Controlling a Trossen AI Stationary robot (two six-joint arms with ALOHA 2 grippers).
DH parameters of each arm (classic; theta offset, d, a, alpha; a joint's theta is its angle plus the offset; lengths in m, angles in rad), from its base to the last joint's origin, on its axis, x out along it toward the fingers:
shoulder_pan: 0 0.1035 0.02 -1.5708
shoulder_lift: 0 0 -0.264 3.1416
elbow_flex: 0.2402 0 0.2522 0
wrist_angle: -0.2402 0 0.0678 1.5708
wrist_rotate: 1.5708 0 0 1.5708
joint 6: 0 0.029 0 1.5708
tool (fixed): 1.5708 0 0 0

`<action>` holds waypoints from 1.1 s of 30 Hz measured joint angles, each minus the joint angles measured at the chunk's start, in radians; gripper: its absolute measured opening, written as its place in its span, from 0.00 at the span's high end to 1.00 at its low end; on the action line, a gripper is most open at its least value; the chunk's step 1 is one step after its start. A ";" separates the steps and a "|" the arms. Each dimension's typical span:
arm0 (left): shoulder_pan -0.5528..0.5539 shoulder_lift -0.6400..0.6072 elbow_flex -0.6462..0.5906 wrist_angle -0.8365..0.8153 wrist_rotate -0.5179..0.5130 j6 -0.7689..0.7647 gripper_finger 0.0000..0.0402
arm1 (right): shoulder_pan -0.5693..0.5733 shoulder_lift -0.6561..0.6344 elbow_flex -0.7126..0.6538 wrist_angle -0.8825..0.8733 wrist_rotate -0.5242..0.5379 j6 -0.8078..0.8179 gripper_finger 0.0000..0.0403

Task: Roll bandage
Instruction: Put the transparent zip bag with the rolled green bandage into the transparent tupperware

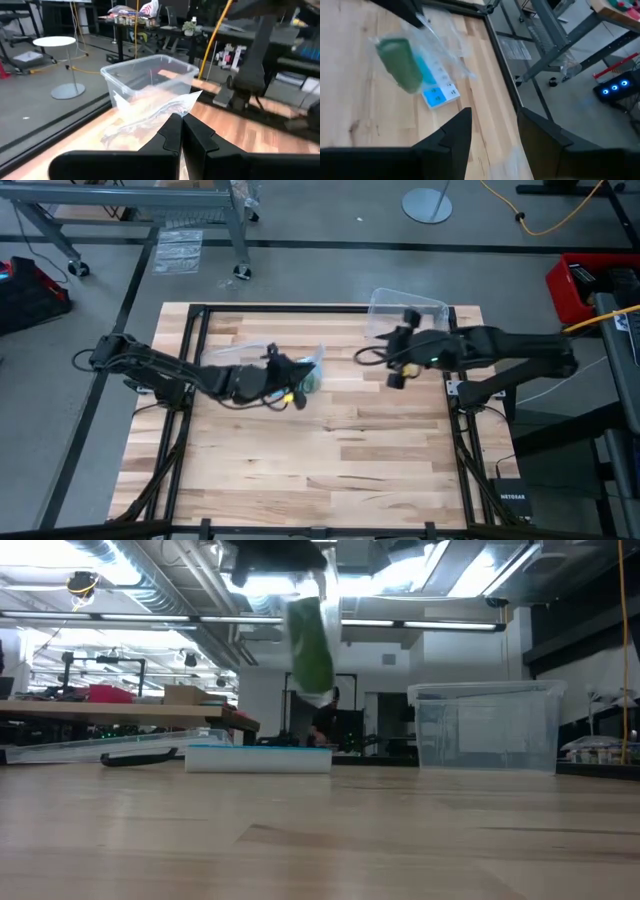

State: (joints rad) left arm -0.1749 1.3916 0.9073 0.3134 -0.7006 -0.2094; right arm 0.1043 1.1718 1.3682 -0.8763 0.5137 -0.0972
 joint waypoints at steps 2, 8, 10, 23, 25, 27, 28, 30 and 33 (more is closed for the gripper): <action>0.046 0.011 0.000 0.043 0.052 -0.007 1.00 | 0.000 -0.048 -0.003 -0.024 -0.001 0.023 0.59; 0.172 0.070 0.007 0.258 0.250 0.008 1.00 | 0.000 -0.170 -0.038 -0.064 0.000 0.078 0.59; 0.207 0.098 0.020 0.327 0.304 0.003 1.00 | 0.000 -0.201 -0.066 -0.072 0.006 0.093 0.59; 0.332 0.352 0.338 0.384 0.466 0.013 1.00 | 0.000 -0.342 -0.334 -0.070 0.253 0.154 0.59; 0.344 0.401 0.406 0.380 0.486 0.015 1.00 | 0.000 -0.348 -0.364 -0.070 0.305 0.167 0.59; 0.359 0.449 0.477 0.379 0.514 0.016 1.00 | 0.000 -0.356 -0.392 -0.069 0.327 0.179 0.59; 0.367 0.474 0.511 0.375 0.527 0.015 1.00 | 0.000 -0.358 -0.405 -0.072 0.327 0.181 0.59; 0.384 0.523 0.578 0.380 0.549 0.015 1.00 | 0.000 -0.359 -0.422 -0.065 0.332 0.185 0.59; 0.406 0.596 0.667 0.378 0.564 0.009 1.00 | 0.000 -0.359 -0.444 -0.069 0.332 0.213 0.59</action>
State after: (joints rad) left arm 0.2314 1.9874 1.5741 0.6918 -0.1367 -0.2004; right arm 0.1043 0.8127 0.9238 -0.9450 0.8453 0.1161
